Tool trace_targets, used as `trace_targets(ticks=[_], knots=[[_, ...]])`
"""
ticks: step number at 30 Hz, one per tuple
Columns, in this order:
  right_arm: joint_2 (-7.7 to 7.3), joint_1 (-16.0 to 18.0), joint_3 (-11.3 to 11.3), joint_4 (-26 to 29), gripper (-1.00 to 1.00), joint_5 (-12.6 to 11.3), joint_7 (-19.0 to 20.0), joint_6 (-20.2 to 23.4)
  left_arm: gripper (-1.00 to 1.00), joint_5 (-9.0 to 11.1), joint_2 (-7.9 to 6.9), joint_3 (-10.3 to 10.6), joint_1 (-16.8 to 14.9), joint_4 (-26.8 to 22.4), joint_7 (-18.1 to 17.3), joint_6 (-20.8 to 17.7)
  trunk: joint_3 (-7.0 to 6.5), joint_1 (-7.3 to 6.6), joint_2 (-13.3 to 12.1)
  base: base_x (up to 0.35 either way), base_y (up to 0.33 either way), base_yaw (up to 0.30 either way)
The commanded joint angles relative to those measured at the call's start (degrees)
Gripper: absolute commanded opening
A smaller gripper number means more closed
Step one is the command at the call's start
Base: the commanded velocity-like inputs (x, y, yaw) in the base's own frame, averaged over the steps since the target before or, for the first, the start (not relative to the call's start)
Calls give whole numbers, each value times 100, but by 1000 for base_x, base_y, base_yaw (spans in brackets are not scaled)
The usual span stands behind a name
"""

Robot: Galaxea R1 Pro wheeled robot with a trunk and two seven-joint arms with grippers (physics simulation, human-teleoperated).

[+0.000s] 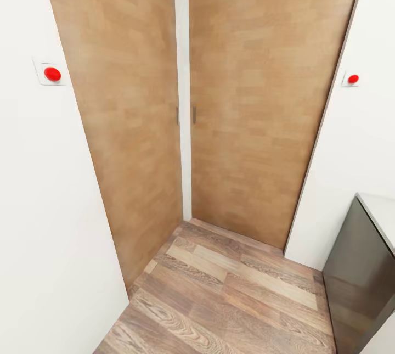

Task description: Put all the toys in the child's room - the three board games (two on the bed and one on the table), the two jigsaw puzzles on the table, and the tennis ball on the table - inside the toy box on the table in the child's room.

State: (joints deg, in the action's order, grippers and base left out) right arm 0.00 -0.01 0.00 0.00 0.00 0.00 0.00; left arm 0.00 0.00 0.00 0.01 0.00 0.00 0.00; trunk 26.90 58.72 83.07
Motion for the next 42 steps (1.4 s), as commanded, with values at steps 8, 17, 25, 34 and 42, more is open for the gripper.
trace_targets(ticks=[8,17,25,34,42], knots=[[89,1,16,14,100,-33,-25,-87,100,12,93,-10,-2,-26,0,-5,3,0,1,0,0,0],[71,1,17,18,100,-35,-25,-89,100,9,89,3,-1,-19,-1,-8,3,0,1,0,0,0],[86,1,19,18,100,-35,-26,-88,100,9,88,10,-2,-25,0,-7,3,0,1,0,0,0],[88,1,19,18,100,-35,-26,-88,100,9,88,8,-1,-18,-3,-15,-87,-109,-199,0,0,0],[101,1,17,18,100,-35,-26,-95,100,9,88,-9,-1,-18,0,-14,-231,-285,-520,0,0,0]])
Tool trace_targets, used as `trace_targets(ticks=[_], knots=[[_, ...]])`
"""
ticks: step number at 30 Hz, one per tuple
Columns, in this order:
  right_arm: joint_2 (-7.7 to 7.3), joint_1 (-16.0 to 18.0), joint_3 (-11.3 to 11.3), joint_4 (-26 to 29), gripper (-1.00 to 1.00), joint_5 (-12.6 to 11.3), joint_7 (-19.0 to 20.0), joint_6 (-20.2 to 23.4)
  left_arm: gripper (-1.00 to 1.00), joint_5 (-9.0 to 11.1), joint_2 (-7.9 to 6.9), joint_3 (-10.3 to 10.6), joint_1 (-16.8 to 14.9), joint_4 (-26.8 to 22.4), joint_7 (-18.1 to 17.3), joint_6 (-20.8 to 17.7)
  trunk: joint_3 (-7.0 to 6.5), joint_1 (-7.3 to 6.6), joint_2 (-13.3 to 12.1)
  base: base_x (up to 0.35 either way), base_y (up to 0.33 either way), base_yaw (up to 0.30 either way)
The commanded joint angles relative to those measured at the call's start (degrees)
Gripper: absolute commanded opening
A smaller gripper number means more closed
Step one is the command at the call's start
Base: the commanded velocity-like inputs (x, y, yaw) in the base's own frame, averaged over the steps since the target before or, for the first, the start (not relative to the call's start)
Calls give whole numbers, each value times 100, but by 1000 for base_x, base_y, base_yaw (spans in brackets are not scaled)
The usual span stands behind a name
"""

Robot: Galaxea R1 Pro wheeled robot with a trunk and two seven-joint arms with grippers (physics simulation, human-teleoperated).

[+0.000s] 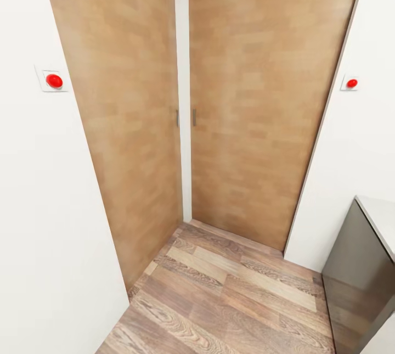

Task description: Put all the toys in the child's room - the three board games (two on the bed and one on the table), the two jigsaw puzzles on the table, and the tennis ball on the table - inside the toy box on the table in the child's room.

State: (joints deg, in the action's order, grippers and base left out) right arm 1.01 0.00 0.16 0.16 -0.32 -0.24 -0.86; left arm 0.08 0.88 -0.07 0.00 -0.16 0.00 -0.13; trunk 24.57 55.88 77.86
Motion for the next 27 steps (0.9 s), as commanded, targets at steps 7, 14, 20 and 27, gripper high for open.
trace_targets(ticks=[7,14,20,27], knots=[[-4,0,2,2,100,-4,-3,-22,100,1,0,-9,-1,-2,0,3,-123,-154,-280,0,0,0],[-2,0,-11,2,100,31,5,-28,100,1,0,-28,0,-9,0,4,-248,-308,-561,0,0,0],[-4,0,-4,2,100,38,3,-25,100,9,-6,-44,0,-25,0,4,-356,-440,-801,0,0,0],[-24,0,0,5,100,39,0,-36,100,5,-16,-53,-2,-181,7,-11,-482,-594,-1082,0,0,0]])
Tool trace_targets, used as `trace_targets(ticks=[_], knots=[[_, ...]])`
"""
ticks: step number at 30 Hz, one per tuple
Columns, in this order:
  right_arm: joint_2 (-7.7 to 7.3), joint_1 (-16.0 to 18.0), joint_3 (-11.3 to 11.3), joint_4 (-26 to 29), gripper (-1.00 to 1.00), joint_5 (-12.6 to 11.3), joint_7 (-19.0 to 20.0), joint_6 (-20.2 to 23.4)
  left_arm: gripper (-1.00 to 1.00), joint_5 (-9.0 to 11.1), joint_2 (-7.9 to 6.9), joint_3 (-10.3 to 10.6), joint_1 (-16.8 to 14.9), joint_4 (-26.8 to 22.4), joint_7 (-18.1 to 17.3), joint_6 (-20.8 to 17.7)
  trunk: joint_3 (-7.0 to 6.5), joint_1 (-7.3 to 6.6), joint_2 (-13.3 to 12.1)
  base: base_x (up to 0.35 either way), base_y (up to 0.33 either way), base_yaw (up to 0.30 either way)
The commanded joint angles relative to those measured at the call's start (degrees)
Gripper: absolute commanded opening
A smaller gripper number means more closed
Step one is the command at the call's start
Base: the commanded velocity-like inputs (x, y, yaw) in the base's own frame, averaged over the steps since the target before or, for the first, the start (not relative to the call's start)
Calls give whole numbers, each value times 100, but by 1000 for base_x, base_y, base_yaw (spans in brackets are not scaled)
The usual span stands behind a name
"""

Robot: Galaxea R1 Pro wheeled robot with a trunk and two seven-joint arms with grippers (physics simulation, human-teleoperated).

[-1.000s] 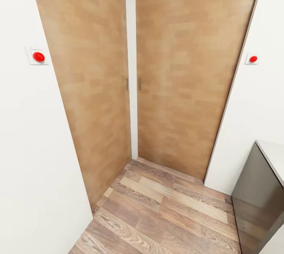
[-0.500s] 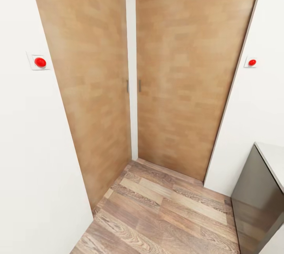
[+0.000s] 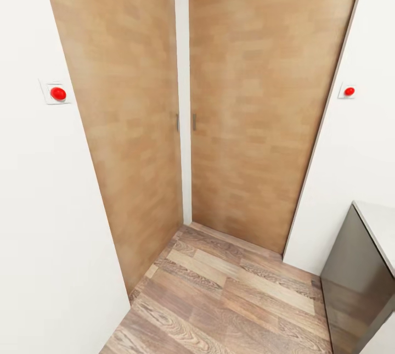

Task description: Put all the toys in the child's room - the three board games (two on the bed and one on the table), the two jigsaw puzzles on the table, and the tennis ball on the table - inside the toy box on the table in the child's room.

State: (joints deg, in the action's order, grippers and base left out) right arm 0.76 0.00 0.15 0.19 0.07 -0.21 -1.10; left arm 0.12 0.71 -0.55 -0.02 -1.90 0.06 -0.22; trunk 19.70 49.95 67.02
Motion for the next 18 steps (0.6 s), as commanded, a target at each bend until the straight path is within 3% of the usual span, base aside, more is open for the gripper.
trace_targets(ticks=[1,6,14,18], knots=[[-5,0,2,1,100,1,-3,-12,100,0,-1,-4,1,-49,3,-5,-14,-23,-39,0,0,0],[-18,0,-4,7,100,1,-2,-13,100,-3,-8,-9,-5,-447,109,-42,-103,-132,-239,0,0,0],[-5,0,10,12,100,-7,-2,-83,100,24,15,-17,-75,-840,869,-220,-247,-308,-560,0,0,0],[41,2,22,160,100,-25,-3,-727,100,41,19,-21,-447,-875,1078,-467,-319,-396,-720,0,0,0]])
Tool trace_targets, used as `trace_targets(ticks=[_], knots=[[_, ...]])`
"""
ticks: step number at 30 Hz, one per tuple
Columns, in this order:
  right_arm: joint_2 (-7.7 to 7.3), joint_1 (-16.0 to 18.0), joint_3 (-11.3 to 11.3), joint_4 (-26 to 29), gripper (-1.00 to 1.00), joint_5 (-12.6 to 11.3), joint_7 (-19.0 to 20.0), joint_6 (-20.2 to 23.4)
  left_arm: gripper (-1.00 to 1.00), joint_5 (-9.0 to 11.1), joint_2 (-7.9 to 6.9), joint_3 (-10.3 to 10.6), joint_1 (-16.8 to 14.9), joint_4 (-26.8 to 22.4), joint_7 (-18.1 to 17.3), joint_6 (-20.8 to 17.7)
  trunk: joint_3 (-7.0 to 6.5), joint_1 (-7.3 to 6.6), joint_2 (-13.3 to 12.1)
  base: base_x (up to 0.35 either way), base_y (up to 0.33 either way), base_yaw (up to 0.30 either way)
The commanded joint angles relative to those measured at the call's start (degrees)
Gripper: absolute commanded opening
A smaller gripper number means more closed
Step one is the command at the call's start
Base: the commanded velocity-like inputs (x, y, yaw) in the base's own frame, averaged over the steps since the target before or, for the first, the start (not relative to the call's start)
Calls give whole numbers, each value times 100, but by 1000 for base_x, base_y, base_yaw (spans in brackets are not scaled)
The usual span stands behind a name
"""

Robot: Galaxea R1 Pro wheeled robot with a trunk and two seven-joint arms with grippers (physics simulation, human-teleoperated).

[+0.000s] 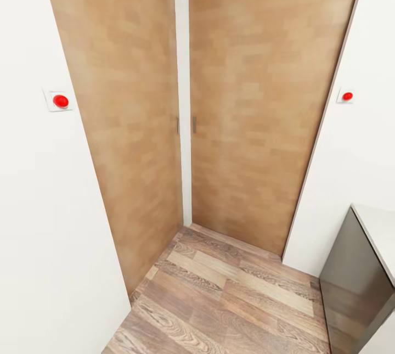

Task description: Put all the toys in the child's room - the three board games (two on the bed and one on the table), the two jigsaw puzzles on the table, and the tennis ball on the table - inside the toy box on the table in the child's room.

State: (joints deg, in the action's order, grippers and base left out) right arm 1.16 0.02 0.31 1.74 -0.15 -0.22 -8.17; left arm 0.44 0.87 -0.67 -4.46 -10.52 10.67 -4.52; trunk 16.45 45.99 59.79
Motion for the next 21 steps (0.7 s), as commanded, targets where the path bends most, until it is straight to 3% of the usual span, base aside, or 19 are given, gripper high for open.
trace_targets(ticks=[1,5,8,13,17,21], knots=[[6,13,12,122,100,-24,-3,-150,100,12,5,-10,-157,-18,39,-136,-11,-22,-37,0,0,0],[19,294,43,686,100,-229,-43,30,100,24,26,-12,-748,-64,64,-556,-83,-110,-198,0,0,0],[8,942,54,1174,100,-624,-187,1039,100,32,48,-17,-1379,-181,53,-946,-137,-176,-318,0,0,0],[28,1877,58,1418,100,-861,-364,2227,100,34,65,-13,-1931,-479,17,-1069,-227,-286,-518,0,0,0],[26,2147,64,1459,100,-909,-394,2439,100,18,52,-2,-2067,-618,5,-878,-298,-374,-679,0,0,0],[-1,2194,58,1467,100,-915,-370,2132,100,-11,31,55,-2095,-606,-18,-393,-370,-462,-839,0,0,0]])
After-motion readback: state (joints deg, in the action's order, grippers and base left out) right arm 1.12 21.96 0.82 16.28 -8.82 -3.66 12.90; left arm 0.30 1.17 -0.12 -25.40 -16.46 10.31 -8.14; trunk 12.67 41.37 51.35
